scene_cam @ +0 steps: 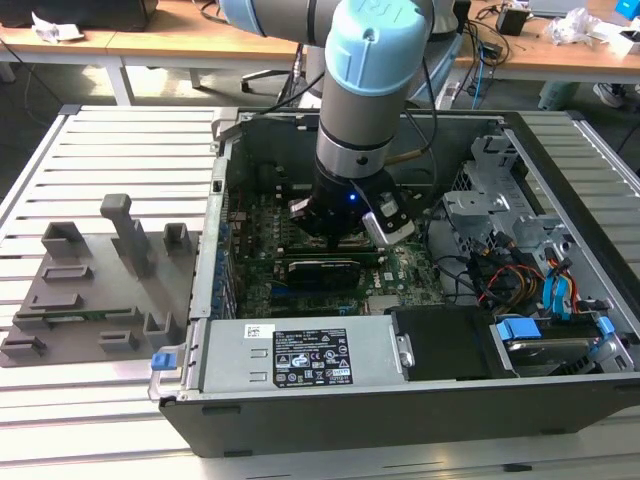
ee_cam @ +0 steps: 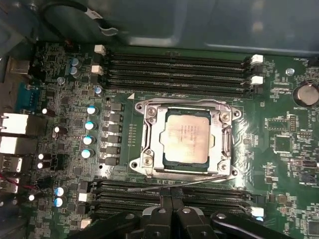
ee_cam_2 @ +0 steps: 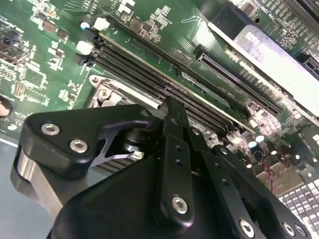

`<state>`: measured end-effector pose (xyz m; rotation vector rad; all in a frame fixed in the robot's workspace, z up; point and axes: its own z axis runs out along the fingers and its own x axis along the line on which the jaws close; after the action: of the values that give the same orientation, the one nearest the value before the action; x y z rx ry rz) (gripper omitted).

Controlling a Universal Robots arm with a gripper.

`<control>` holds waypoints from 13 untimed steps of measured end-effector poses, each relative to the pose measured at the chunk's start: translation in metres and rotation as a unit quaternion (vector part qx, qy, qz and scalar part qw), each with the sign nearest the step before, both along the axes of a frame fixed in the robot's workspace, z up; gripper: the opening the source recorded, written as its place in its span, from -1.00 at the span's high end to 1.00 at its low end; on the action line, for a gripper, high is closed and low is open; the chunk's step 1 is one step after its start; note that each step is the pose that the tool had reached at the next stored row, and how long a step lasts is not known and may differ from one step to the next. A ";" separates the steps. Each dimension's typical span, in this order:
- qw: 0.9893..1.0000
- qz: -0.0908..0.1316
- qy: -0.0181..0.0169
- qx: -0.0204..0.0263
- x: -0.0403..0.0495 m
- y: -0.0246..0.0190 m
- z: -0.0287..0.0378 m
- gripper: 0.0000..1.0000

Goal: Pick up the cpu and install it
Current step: 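Install the second cpu locking lever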

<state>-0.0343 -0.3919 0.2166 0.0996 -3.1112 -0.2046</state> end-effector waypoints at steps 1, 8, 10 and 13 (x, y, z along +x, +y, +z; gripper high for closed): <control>1.000 0.000 0.000 0.000 -0.0005 0.0001 -0.0028 0.79; 1.000 0.000 -0.007 -0.001 -0.0055 -0.0001 -0.0019 0.79; 1.000 0.000 -0.009 -0.005 -0.0055 -0.0004 0.0051 0.79; 1.000 0.000 -0.010 -0.008 -0.0055 -0.0004 0.0121 0.79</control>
<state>-0.0398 -0.3923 0.2288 0.1021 -3.1323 -0.1797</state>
